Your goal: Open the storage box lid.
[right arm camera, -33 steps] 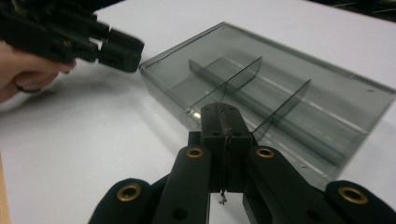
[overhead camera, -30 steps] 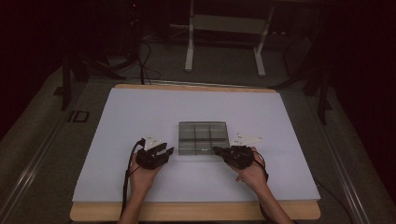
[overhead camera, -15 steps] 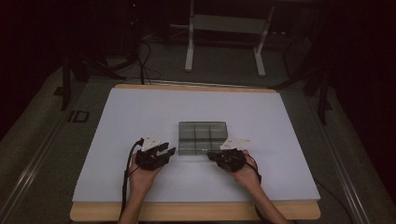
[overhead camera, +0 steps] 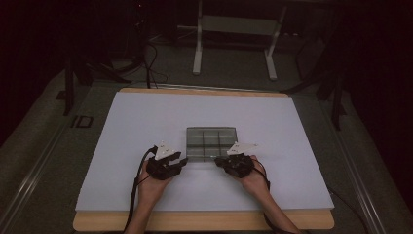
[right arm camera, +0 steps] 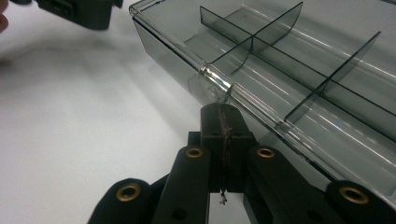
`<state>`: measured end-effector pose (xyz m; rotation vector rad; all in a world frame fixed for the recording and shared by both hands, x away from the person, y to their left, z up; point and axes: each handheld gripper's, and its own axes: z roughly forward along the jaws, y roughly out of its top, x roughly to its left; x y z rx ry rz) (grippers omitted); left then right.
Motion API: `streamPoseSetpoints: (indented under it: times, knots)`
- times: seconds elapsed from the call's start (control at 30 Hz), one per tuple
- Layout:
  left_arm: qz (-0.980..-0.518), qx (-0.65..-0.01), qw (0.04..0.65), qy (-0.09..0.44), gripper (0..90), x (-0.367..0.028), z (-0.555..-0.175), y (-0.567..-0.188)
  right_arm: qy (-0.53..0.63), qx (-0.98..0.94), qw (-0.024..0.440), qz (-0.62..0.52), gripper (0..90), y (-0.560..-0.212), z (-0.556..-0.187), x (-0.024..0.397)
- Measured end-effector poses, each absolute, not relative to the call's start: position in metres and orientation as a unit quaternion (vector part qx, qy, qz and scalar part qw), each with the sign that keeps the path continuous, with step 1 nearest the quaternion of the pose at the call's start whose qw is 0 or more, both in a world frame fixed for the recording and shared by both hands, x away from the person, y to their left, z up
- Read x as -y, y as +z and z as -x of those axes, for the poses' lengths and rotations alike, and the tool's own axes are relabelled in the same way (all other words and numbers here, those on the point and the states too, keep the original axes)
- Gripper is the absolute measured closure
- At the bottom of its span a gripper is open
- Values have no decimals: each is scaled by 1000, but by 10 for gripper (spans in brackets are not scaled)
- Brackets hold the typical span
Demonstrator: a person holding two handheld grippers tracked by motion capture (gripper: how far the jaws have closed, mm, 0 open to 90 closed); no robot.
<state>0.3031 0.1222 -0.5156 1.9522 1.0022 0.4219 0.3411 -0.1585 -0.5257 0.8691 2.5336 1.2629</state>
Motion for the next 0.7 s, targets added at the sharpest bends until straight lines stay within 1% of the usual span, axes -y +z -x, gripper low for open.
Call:
streamPoseSetpoints:
  times: [0.23,0.7]
  knots:
    - [-807,-388,411,173,629,-111,-308,-523,425,-853,90,-290,900,-526,-341,157]
    - [-799,-393,415,184,699,-107,-312,-522,430,-850,89,-290,899,-525,-341,158]
